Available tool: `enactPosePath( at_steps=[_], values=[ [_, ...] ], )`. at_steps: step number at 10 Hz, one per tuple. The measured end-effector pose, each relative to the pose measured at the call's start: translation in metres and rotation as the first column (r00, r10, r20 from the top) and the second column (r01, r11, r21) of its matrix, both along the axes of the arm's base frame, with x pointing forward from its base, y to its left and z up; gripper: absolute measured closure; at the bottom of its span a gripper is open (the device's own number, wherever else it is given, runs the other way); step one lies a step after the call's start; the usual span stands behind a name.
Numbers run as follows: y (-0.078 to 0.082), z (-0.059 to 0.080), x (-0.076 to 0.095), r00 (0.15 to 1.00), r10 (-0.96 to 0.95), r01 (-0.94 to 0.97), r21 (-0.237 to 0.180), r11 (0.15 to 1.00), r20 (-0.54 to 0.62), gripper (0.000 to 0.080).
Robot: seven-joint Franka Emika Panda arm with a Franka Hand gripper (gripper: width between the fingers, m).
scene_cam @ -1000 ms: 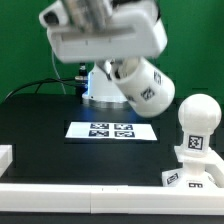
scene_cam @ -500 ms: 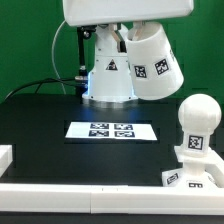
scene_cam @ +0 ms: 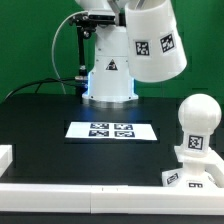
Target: Assemble lamp
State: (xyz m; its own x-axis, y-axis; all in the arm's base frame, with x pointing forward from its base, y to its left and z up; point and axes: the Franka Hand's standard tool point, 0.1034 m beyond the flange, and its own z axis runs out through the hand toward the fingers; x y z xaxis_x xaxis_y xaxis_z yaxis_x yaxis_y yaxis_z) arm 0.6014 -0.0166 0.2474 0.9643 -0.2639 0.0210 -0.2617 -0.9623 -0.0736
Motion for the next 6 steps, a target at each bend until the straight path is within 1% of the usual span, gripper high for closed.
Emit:
enactPosePath(
  at_steps=[2,3,4,5,6],
  values=[
    [0.0,-0.005,-0.003,1.0,-0.001,0.001,0.0,1.0,-0.005,0.0752],
    [0.0,-0.005,-0.003,1.0,-0.001,0.001,0.0,1.0,-0.005,0.0752],
    [0.001,-0.006,-0.002,1.0,0.003,-0.003,-0.013,1.0,-0.004,0.0752],
    [0.007,-0.005,0.002,0.999,0.038,-0.037,-0.063,0.997,0.008,0.0752],
    [0.015,-0.005,0.006,0.998,0.062,-0.061,-0.077,0.995,0.012,0.0752]
  ],
)
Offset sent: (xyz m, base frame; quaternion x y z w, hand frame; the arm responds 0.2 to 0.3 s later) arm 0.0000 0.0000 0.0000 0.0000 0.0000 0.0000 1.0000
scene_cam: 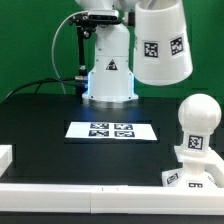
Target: Assemble lamp
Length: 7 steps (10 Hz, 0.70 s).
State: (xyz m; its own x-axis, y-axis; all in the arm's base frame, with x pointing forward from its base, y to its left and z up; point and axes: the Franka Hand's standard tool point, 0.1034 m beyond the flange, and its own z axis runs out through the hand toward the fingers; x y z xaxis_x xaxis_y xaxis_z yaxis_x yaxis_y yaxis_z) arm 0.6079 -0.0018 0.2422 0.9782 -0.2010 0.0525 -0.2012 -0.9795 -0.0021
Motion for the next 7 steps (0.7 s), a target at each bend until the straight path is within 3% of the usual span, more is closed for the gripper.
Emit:
enactPosePath(
  at_steps=[2,3,5,7],
  values=[
    [0.009,-0.005,0.016,1.0,0.012,-0.012,-0.013,1.0,0.014,0.0752],
    [0.021,-0.012,0.019,1.0,-0.007,0.008,-0.013,1.0,0.017,0.0752],
    [0.041,-0.021,0.021,0.999,-0.019,0.019,-0.008,1.0,0.042,0.0752],
    [0.045,-0.036,0.02,0.999,-0.012,0.012,-0.013,1.0,0.049,0.0752]
  ],
)
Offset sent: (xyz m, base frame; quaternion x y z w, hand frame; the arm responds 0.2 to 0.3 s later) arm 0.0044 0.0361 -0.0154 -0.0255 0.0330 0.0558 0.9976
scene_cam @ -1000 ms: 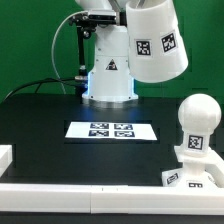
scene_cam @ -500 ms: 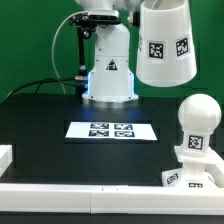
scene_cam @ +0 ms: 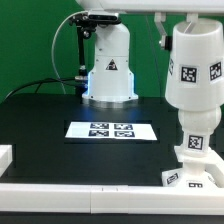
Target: Assemble lamp
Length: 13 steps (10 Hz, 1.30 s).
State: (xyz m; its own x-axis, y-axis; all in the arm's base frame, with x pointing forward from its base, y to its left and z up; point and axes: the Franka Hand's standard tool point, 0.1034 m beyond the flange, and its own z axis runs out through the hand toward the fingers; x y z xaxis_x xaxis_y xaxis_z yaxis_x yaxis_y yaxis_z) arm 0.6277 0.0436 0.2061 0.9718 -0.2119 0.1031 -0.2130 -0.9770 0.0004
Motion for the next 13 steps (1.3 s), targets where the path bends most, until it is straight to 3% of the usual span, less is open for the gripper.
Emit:
enactPosePath(
  at_steps=[3,6,10,12,13],
  values=[
    [-0.001,-0.006,0.001,1.0,0.02,-0.02,-0.003,1.0,0.017,0.0752],
    [0.006,-0.021,0.004,0.997,0.07,-0.069,-0.049,0.996,0.022,0.0752],
    [0.013,-0.039,0.007,0.996,0.087,-0.084,-0.054,0.995,0.038,0.0752],
    [0.013,-0.039,0.007,0.996,0.087,-0.085,-0.053,0.995,0.036,0.0752],
    [0.013,-0.039,0.007,0.996,0.087,-0.085,-0.053,0.995,0.036,0.0562]
  ],
)
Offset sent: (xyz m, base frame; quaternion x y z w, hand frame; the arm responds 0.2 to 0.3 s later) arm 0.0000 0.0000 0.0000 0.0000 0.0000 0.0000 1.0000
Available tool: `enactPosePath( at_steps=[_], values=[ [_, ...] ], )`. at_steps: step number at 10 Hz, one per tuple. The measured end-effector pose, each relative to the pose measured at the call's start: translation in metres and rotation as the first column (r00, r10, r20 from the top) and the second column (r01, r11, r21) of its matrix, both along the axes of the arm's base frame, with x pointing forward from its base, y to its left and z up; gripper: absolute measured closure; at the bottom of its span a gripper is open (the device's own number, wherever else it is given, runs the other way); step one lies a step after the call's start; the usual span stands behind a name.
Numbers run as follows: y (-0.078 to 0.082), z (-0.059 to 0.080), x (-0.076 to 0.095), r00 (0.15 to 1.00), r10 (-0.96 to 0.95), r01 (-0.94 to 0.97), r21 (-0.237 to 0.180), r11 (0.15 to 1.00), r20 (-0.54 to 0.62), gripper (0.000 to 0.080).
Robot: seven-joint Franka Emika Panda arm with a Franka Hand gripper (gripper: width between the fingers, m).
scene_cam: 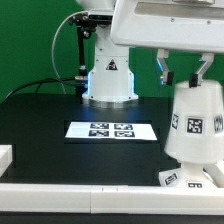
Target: Assemble lamp
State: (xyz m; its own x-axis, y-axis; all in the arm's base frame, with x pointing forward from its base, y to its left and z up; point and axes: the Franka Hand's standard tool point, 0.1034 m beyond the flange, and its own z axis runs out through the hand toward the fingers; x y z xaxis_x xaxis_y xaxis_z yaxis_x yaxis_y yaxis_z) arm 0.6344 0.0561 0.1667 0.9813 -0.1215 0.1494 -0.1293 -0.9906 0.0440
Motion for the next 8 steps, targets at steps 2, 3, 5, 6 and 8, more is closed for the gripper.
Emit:
enactPosePath(
  at_steps=[2,3,5,6,8],
  values=[
    [0.0,0.0,0.0,1.0,0.0,0.0,0.0,1.0,0.0,0.0427],
    [-0.001,0.001,-0.001,1.0,0.01,-0.01,0.0,1.0,-0.013,0.0213],
    [-0.012,0.022,-0.007,0.996,0.046,-0.044,0.032,0.999,-0.08,0.0131],
    [-0.027,0.033,-0.008,0.994,0.061,-0.054,0.071,0.996,-0.096,0.0109],
    [-0.049,0.037,-0.01,0.991,0.059,-0.048,0.097,0.994,-0.118,0.0102]
  ],
)
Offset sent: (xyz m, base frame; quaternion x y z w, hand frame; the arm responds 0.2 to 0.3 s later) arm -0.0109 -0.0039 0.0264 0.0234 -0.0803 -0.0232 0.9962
